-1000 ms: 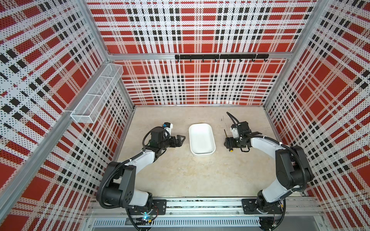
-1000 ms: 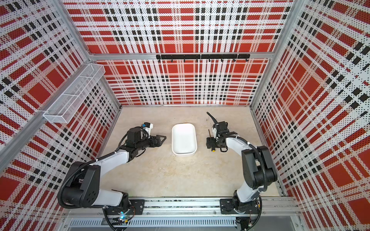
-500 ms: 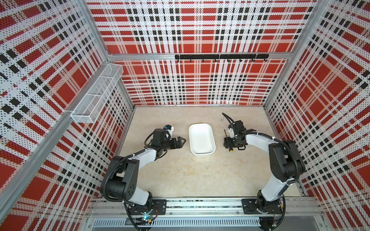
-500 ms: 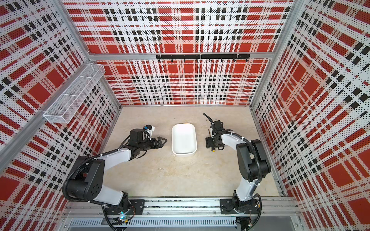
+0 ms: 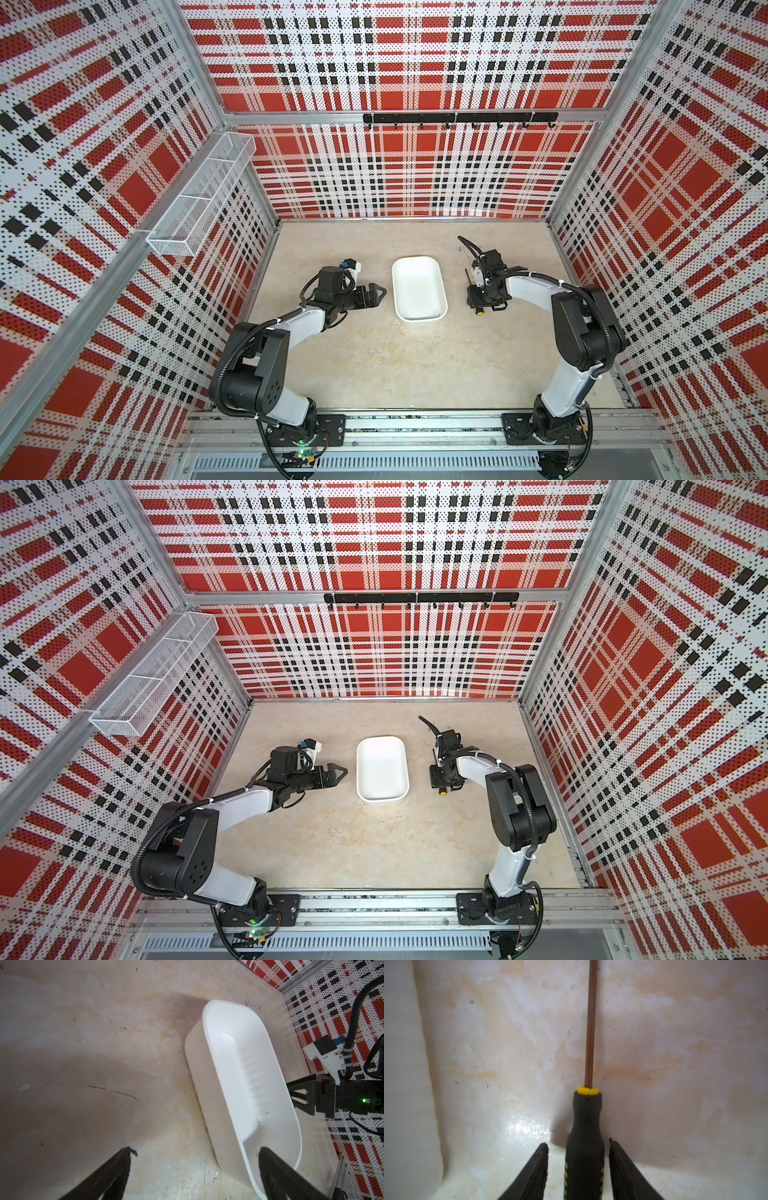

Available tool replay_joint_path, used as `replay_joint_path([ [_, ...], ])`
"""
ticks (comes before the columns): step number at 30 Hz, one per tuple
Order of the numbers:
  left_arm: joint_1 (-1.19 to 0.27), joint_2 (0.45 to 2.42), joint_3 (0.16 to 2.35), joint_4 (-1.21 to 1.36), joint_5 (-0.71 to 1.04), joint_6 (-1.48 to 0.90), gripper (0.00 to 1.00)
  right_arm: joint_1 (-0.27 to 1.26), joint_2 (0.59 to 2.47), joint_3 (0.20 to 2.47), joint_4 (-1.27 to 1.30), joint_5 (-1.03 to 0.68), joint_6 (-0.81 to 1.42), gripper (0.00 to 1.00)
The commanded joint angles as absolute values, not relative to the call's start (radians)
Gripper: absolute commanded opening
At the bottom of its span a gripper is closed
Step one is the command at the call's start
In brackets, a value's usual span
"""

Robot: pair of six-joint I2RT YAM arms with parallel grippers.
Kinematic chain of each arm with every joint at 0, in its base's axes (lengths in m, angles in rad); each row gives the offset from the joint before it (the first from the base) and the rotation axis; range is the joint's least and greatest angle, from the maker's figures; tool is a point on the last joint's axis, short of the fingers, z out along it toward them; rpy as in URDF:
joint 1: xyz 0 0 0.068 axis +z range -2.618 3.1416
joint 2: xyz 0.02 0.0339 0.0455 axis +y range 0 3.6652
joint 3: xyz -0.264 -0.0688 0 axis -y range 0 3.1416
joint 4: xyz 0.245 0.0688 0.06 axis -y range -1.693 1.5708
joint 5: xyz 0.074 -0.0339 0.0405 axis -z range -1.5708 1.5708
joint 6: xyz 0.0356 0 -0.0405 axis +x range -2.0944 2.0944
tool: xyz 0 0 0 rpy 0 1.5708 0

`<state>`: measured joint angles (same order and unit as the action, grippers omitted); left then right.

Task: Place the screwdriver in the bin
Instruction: 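Lower the right gripper and close it on the black-and-yellow screwdriver handle, then lift the screwdriver with the right gripper and carry it over the white tray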

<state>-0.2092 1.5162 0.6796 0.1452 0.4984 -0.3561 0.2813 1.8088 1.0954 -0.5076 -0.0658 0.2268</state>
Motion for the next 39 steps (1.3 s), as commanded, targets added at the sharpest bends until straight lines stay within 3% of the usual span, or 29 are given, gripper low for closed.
replay_joint_path([
  [1,-0.209,1.523,0.708,0.136,0.518,-0.355,0.98,0.291,1.833,1.119,-0.527,-0.066,0.223,0.42],
  [15,-0.196,1.523,0.706,0.138,0.523,-0.356,0.98,0.29,1.749,1.148,-0.576,-0.102,0.258,0.0],
  [26,-0.184,1.524,0.694,0.163,0.55,-0.364,0.98,0.325,1.565,1.312,-0.693,-0.162,0.435,0.0],
  [32,-0.181,1.53,0.687,0.184,0.57,-0.364,0.98,0.417,1.566,1.375,-0.677,-0.201,0.623,0.0],
  [39,-0.178,1.531,0.687,0.187,0.577,-0.364,0.98,0.567,1.643,1.418,-0.643,-0.126,0.71,0.0],
])
